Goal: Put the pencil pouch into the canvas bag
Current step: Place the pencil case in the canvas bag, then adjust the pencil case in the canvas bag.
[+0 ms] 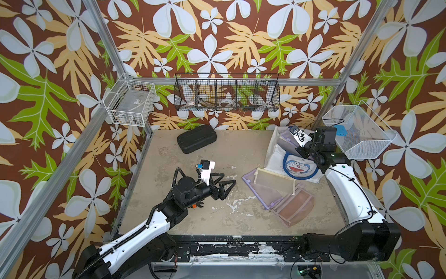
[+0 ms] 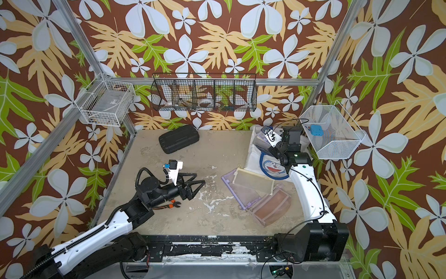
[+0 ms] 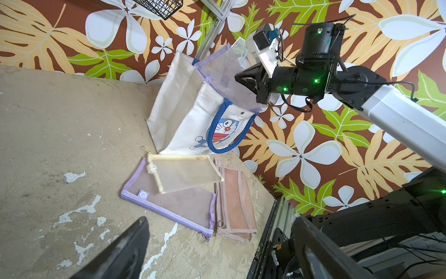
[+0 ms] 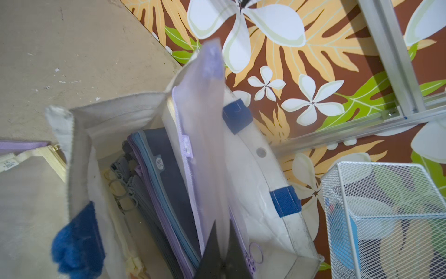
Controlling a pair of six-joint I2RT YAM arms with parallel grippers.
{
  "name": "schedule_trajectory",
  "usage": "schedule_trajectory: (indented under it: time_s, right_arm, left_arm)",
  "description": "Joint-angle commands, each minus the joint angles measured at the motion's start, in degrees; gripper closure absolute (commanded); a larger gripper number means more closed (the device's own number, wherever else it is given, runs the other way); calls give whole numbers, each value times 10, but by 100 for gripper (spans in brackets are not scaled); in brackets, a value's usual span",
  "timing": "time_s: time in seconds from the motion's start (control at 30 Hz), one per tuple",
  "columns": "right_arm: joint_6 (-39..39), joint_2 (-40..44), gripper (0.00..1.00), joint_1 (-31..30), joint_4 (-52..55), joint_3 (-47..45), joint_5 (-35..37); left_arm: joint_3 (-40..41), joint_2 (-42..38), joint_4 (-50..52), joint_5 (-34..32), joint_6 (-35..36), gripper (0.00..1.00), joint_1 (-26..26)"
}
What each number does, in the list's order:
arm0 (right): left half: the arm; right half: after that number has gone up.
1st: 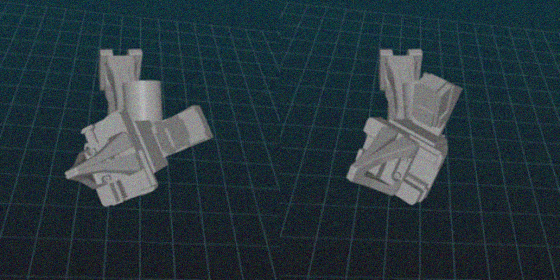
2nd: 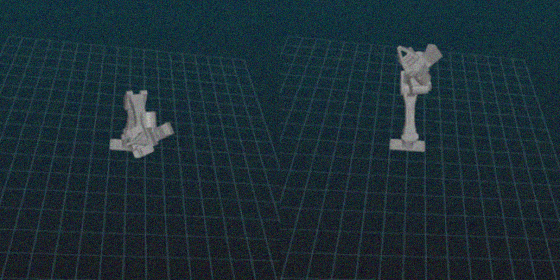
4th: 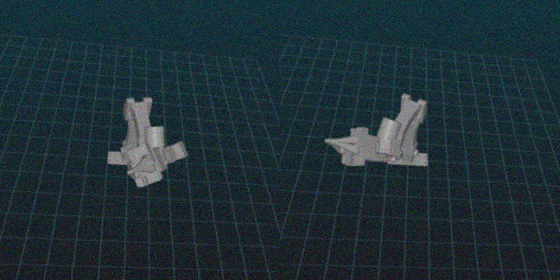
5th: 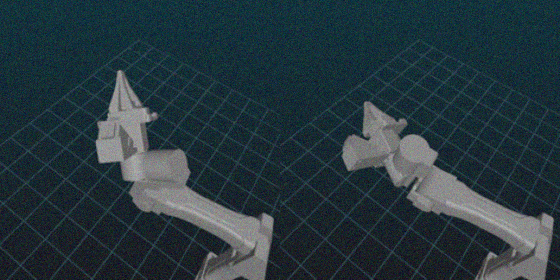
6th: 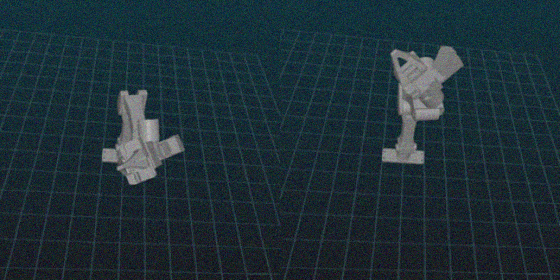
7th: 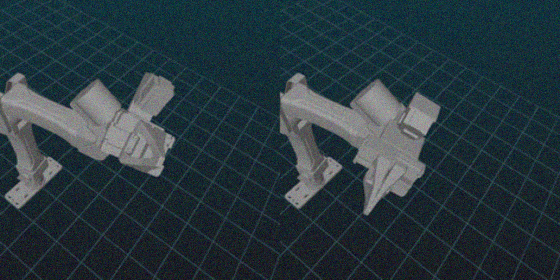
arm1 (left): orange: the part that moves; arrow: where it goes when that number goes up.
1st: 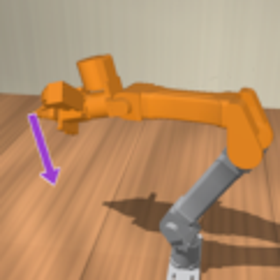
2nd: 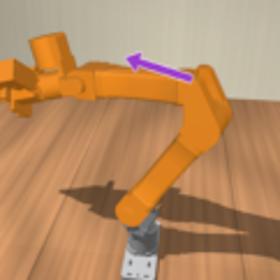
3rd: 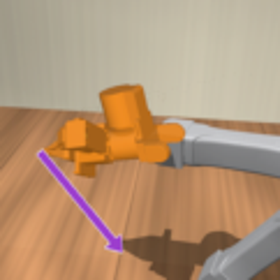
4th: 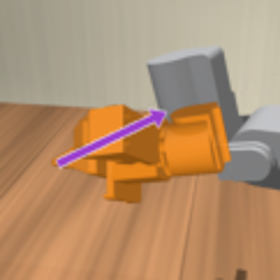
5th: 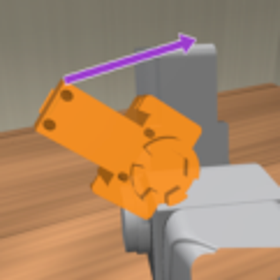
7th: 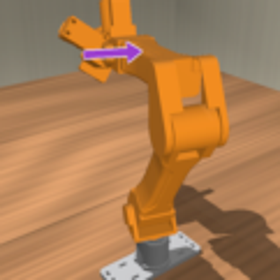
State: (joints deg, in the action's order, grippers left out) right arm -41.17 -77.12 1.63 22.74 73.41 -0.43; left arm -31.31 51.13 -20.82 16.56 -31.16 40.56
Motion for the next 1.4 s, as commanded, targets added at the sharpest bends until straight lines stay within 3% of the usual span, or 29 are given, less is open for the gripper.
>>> schedule_trajectory:
  time_s: [0.0, 0.17, 0.63, 0.77, 0.8, 0.87, 0.97, 1.03, 1.17, 1.37]
  right_arm:
    - [12, -9, 100, 6, 13, -5, 2]
    - [11, -23, 100, 7, 18, -3, 9]
    - [14, -26, 100, 6, 9, -27, -73]
    - [22, -35, 100, 5, 8, -23, -51]
    - [25, -39, 97, 5, 6, -22, -45]
    - [31, -44, 73, 5, 6, -15, -38]
    - [58, -40, 59, 5, 0, -6, -32]
    - [81, -32, 55, 5, 1, 2, -39]
    - [95, -18, 56, 5, 12, -1, -57]
    - [95, -25, 80, 5, 28, 5, -86]
  left_arm:
    - [-2, 2, -22, 3, -2, 6, -1]
    - [1, 2, -20, 0, 0, 6, -2]
    - [3, 17, -26, 0, -3, 7, -1]
    - [3, 23, -32, 0, -6, 7, -3]
    - [3, 24, -35, 2, -7, 7, -3]
    - [3, 27, -35, 4, -8, 7, -3]
    - [3, 23, -28, 0, -5, 7, -3]
    - [3, 21, -23, -5, -2, 7, -3]
    - [3, 21, -23, -7, -1, 7, -3]
    - [4, 25, -24, -5, -1, 8, -3]
